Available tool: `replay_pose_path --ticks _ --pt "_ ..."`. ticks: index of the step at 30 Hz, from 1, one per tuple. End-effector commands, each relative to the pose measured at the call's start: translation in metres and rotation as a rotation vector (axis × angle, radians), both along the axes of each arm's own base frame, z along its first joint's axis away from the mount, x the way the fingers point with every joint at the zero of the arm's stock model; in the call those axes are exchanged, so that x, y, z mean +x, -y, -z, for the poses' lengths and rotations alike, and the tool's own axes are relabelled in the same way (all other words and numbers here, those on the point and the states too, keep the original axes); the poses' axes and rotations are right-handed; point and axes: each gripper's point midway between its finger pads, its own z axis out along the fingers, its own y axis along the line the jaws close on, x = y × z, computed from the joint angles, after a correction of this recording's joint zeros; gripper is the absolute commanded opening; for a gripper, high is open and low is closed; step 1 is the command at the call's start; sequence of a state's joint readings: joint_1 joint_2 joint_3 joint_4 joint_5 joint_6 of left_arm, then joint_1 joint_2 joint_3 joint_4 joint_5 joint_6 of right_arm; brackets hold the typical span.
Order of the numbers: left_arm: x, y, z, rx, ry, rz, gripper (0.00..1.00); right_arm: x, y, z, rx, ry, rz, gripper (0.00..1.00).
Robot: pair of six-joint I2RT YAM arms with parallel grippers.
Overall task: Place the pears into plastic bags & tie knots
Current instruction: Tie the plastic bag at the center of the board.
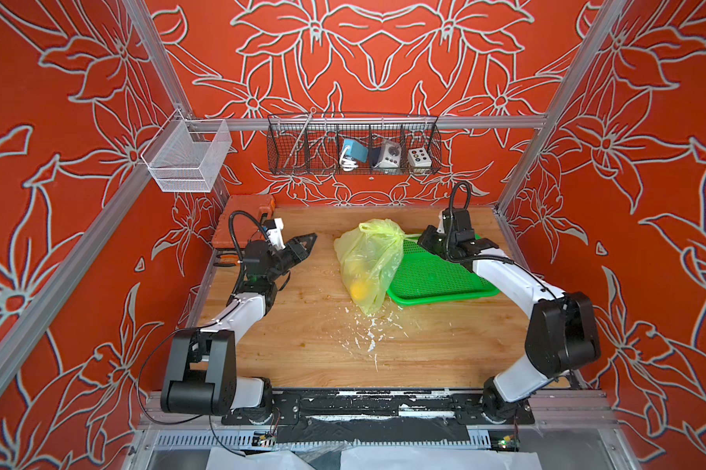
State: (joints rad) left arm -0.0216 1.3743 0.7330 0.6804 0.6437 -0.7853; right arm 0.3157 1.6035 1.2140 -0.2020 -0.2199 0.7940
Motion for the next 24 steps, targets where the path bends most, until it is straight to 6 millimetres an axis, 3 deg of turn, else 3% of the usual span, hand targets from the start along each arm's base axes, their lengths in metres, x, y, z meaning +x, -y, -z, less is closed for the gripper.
replay_pose_path --ticks 1,8,20,22,24 --pt "-0.007 0.041 -0.019 0.063 0.084 0.161 0.54 -0.010 -0.025 -0.023 0.031 0.062 -0.114 0.00" --pt "-0.006 0.071 -0.015 0.064 0.089 0.219 0.61 -0.022 -0.041 -0.035 0.052 0.081 -0.167 0.00" --pt "0.016 0.088 -0.014 0.061 0.088 0.201 0.62 -0.026 -0.043 -0.038 0.053 0.083 -0.176 0.00" --pt "0.020 0.094 -0.014 0.062 0.091 0.218 0.56 -0.026 -0.043 -0.038 0.051 0.087 -0.175 0.00" --pt "0.023 0.100 -0.012 0.059 0.088 0.239 0.38 -0.025 -0.042 -0.039 0.045 0.088 -0.170 0.00"
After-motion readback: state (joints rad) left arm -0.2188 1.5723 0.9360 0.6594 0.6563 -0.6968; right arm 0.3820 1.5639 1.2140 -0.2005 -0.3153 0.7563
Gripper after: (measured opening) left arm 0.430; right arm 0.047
